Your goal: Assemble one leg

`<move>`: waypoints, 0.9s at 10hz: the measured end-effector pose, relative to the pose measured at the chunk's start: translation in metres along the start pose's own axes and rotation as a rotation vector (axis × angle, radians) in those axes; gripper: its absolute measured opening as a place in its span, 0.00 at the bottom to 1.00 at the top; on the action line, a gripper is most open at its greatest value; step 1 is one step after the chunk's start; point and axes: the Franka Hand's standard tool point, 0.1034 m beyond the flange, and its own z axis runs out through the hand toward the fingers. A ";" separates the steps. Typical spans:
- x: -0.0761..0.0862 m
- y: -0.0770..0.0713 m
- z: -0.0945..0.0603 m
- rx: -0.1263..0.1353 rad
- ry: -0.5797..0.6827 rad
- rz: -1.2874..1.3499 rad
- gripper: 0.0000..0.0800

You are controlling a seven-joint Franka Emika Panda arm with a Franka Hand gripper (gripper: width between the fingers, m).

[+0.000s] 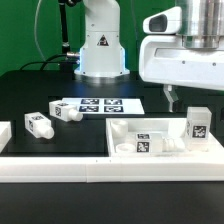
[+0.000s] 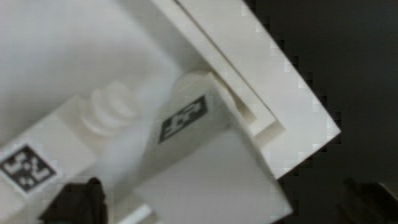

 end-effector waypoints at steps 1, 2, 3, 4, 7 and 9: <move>0.002 0.001 0.000 0.000 0.001 -0.101 0.81; 0.003 0.003 0.000 -0.001 0.001 -0.166 0.81; 0.003 0.003 0.001 -0.001 0.002 -0.199 0.81; 0.003 0.004 0.001 0.000 0.002 -0.211 0.66; 0.003 0.004 0.001 0.000 0.003 -0.209 0.36; 0.004 0.005 0.001 -0.001 0.003 -0.189 0.36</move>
Offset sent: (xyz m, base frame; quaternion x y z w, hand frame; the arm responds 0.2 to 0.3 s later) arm -0.0008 0.0012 -0.0029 0.0034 -0.0006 -0.1212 0.9926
